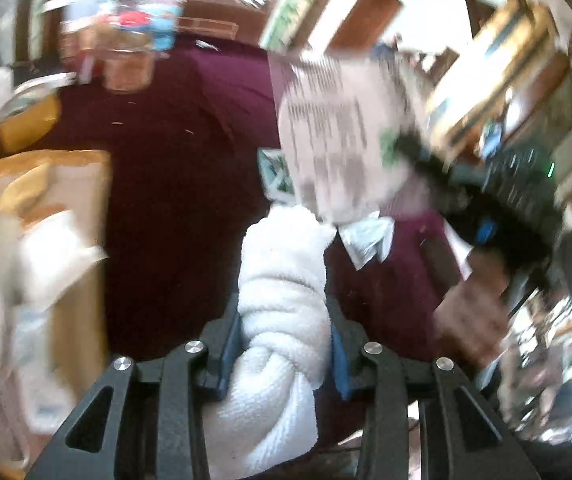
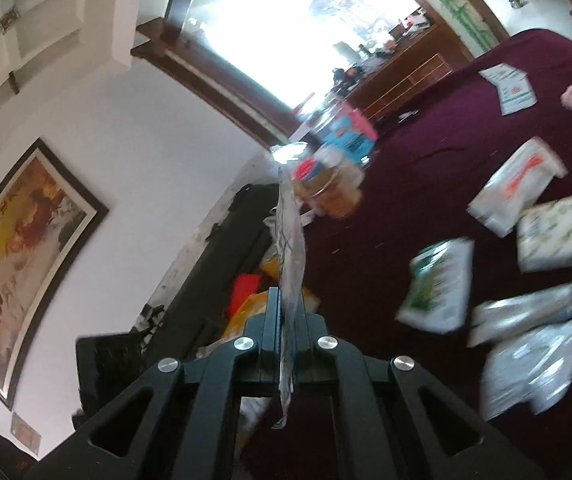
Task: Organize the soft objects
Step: 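Carry the white towel and clear strip over the tray with both grippers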
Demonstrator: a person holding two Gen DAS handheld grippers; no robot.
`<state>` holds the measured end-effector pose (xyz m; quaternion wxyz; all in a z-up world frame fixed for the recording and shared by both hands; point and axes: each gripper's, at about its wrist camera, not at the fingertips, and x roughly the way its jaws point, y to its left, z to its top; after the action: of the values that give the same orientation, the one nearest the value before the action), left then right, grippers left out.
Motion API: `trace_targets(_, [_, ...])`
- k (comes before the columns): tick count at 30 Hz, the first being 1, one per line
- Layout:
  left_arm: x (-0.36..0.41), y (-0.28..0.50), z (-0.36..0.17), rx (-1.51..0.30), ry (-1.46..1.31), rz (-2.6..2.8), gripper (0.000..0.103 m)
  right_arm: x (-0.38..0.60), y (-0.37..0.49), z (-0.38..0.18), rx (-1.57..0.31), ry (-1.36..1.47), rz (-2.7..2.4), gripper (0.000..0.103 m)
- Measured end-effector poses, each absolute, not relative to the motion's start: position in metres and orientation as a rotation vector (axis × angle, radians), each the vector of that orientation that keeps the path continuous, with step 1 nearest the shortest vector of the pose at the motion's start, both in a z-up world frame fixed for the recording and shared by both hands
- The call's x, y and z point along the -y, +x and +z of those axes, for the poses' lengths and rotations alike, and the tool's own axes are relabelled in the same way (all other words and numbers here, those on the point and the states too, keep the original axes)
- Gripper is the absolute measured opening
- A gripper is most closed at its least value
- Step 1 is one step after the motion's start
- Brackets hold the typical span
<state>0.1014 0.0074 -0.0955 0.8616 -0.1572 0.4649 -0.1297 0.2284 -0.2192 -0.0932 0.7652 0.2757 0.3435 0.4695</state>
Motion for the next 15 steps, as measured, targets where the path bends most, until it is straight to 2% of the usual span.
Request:
trace_targets(7, [-0.098,0.04,-0.064,-0.885,-0.466,-0.129,0.04,0.14,0.198,-0.1,-0.884,0.643,1.102,0.003])
trace_targets(11, [-0.154,0.014,-0.066,-0.842,-0.54,-0.004,0.04,0.094,0.195,-0.11,-0.976,0.633,1.121,0.003])
trace_targets(15, [-0.179,0.004,-0.078,-0.834,-0.584,0.056,0.04,0.06,0.195,-0.118,-1.046,0.651,1.129,0.003])
